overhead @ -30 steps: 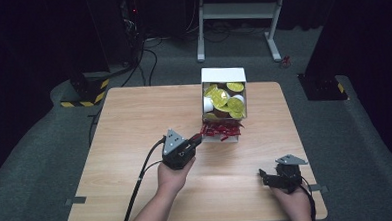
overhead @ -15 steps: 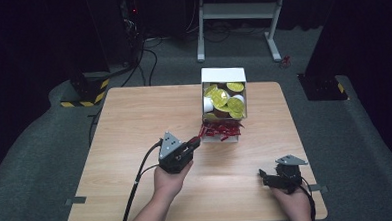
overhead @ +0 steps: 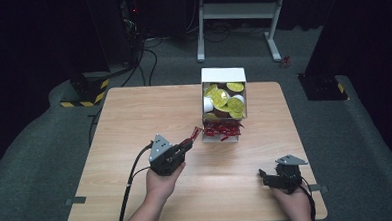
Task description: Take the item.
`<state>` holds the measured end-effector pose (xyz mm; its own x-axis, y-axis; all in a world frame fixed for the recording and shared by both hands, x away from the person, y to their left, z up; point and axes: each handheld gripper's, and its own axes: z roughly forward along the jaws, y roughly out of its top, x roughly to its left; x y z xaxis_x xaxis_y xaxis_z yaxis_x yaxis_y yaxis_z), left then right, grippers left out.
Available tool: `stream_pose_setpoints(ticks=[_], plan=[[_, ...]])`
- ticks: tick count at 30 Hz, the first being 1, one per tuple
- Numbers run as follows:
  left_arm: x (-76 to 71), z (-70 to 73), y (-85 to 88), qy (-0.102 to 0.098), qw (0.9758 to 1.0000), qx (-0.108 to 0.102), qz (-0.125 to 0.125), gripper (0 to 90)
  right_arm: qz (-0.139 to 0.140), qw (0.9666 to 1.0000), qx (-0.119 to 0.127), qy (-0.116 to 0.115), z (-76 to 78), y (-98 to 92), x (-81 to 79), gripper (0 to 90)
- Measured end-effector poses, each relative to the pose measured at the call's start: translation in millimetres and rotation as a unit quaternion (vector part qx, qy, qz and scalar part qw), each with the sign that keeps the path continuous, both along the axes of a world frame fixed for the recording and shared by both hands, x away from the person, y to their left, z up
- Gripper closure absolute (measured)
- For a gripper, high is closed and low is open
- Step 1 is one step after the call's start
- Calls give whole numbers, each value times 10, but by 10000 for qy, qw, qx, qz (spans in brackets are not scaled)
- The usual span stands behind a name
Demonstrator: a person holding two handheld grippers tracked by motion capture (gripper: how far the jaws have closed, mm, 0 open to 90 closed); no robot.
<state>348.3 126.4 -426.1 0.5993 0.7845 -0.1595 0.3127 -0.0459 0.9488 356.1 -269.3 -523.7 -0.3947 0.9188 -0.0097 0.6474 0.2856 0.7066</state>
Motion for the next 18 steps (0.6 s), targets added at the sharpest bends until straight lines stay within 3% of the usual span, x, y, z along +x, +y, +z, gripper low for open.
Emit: stream_pose_setpoints(ticks=[18], plan=[[66,-8,287,-9,9996,0,283,847,8,10000,11,8,0,0,2,151]])
